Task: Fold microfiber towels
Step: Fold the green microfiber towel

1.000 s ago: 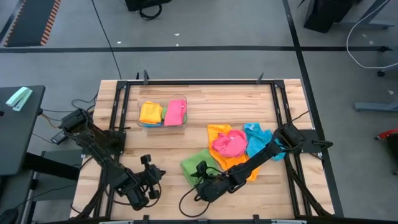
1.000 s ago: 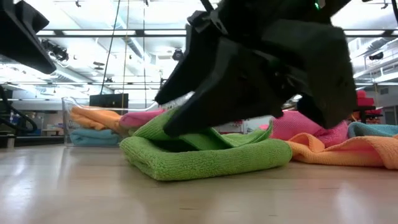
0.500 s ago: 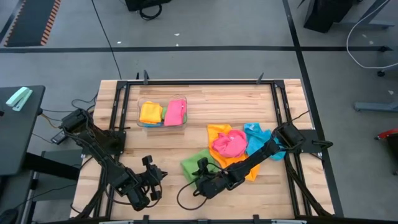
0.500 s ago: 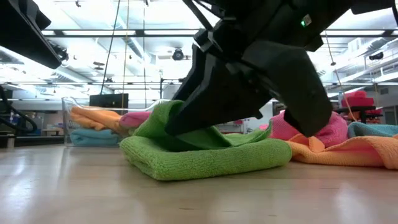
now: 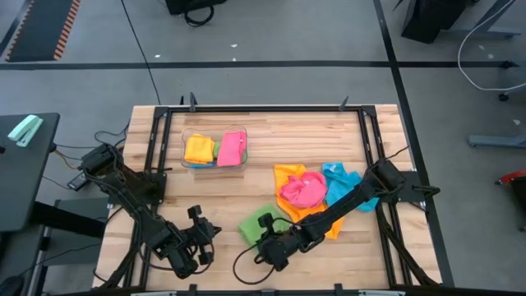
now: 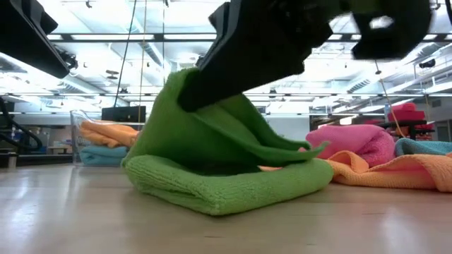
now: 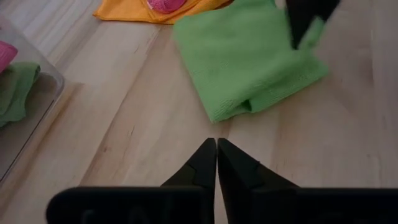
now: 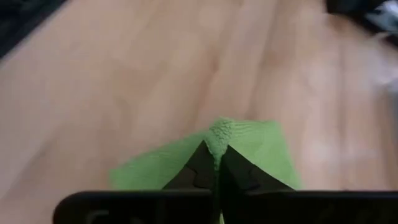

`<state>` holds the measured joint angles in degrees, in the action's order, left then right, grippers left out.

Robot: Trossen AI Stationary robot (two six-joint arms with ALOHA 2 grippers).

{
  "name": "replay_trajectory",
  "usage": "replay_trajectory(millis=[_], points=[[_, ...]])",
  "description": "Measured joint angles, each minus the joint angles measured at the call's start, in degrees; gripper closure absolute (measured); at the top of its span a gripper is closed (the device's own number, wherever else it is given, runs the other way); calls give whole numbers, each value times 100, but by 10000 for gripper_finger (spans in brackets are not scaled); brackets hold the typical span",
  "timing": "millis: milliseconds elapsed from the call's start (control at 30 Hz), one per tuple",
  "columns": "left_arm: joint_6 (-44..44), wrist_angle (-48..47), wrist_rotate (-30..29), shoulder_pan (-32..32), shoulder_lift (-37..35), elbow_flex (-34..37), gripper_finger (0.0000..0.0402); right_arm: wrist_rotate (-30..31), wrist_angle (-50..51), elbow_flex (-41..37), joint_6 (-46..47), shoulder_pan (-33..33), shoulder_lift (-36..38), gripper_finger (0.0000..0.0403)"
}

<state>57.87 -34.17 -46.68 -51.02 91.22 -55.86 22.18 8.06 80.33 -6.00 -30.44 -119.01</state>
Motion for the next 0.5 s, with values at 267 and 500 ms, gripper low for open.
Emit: replay_trajectory(millis=[267, 500], points=[[2, 7, 2, -5, 7, 2, 377, -909, 346, -6, -68, 24, -1, 391], [0, 15, 2, -5, 7, 2, 385, -1287, 399, -6, -365, 28, -23, 390]])
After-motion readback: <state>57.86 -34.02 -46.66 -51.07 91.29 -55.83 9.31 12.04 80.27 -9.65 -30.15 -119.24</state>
